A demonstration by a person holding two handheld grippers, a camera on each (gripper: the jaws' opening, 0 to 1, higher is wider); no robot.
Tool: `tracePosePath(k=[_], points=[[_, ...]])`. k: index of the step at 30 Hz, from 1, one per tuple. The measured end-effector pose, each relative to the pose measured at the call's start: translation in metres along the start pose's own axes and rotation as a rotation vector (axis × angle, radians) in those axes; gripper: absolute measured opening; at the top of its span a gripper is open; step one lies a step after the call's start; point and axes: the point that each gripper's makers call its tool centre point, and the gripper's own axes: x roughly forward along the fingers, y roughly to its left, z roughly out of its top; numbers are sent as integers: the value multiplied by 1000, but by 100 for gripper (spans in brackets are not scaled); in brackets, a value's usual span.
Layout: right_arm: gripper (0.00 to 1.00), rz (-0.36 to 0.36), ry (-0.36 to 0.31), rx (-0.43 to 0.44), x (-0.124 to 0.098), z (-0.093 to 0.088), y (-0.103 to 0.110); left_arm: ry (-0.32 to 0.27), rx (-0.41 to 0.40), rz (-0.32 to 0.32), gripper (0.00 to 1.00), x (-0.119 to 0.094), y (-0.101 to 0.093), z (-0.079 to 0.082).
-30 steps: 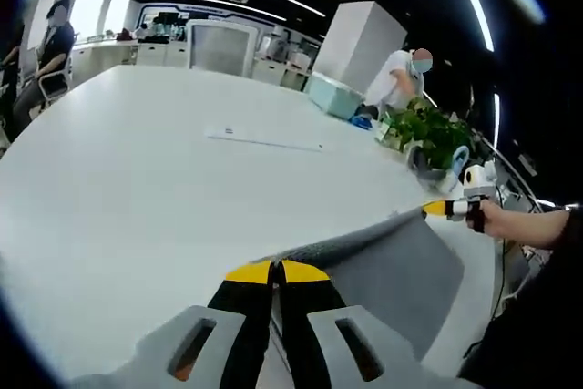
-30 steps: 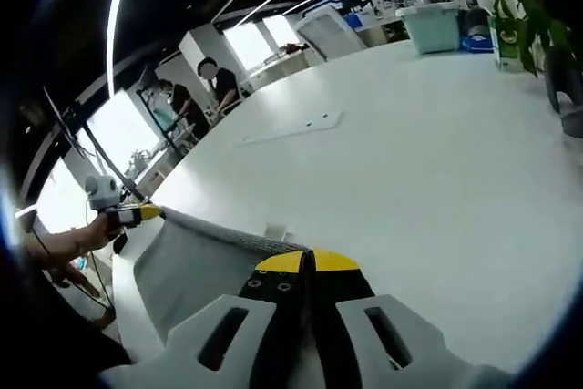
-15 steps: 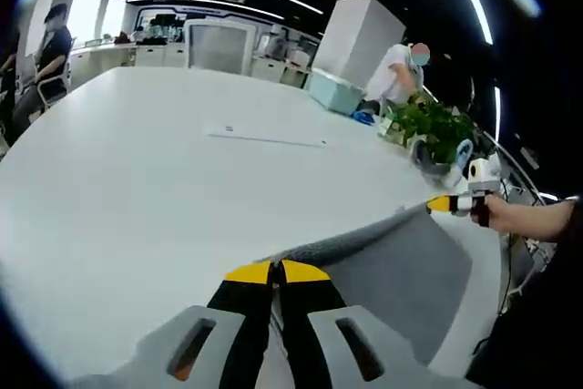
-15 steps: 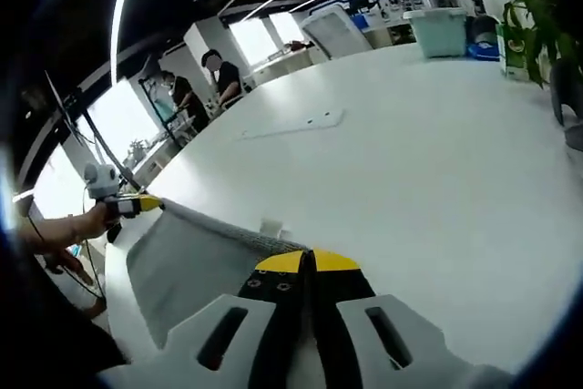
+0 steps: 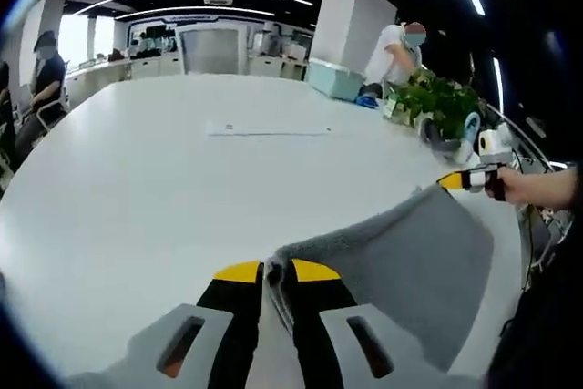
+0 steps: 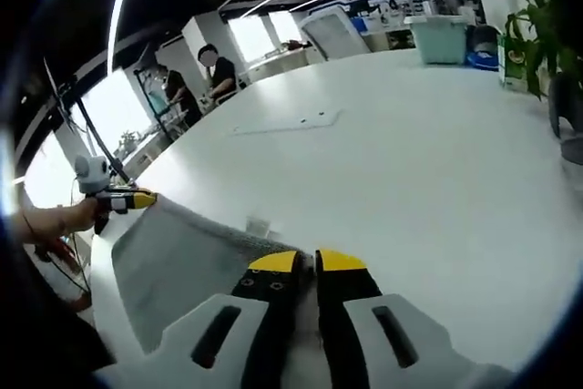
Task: Fold the towel on the table until its edges align and the towel forms a compact rectangular stack.
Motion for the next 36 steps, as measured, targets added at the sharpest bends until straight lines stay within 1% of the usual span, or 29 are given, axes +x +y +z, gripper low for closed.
tracePosePath(k=[4,6,7,8,11,12,15,16,18,20,21,22,23,24,26,29,32,33,34,35,36], points=[[11,-23,8,-22,0,-1,-3,2,-17,16,17,0,4,-2],[12,-33,16,-41,0,-2,-4,5,-17,27,18,0,4,-2],[13,-45,20,-60,0,-2,-5,7,-4,40,18,1,4,-3],[14,-50,20,-69,0,-2,-5,4,6,45,18,1,4,-2],[14,-54,5,-79,-2,1,-4,-8,-1,50,17,-1,2,1],[14,-57,-4,-76,-4,3,-4,-19,-9,57,18,-3,4,2],[15,-58,-48,-82,-11,11,-2,-87,-36,70,19,-13,2,15],[15,-54,-60,-90,-15,14,-1,-130,-40,80,19,-19,1,23],[15,-64,-74,-101,-20,19,-2,-183,-38,93,19,-26,-1,31],[15,-64,-92,-103,-25,26,-1,-189,-33,79,19,-34,-9,32],[15,-65,-103,-107,-27,29,-1,-199,-18,69,19,-38,-16,34],[15,-68,-113,-111,-29,31,-1,-200,-19,66,19,-40,-20,34],[14,-71,-126,-115,-32,35,1,-216,-13,57,18,-44,-26,36],[14,-70,-130,-116,-33,36,1,-219,-13,53,18,-45,-29,37],[13,-68,-158,-128,-39,43,7,-230,-18,40,18,-50,-39,39],[12,-52,-167,-143,-43,45,16,-247,-28,14,17,-58,-56,41],[9,-38,-170,-175,-45,46,25,-252,-16,-25,15,-63,-79,39],[8,-33,-168,-180,-45,46,27,-250,-15,-34,13,-64,-85,38],[4,-22,-170,-187,-46,46,31,-248,-8,-53,12,-65,-95,36],[0,-12,-170,-193,-45,46,33,-243,-5,-66,10,-66,-100,34],[0,18,-136,-176,-43,40,37,-236,2,-80,8,-66,-106,32]])
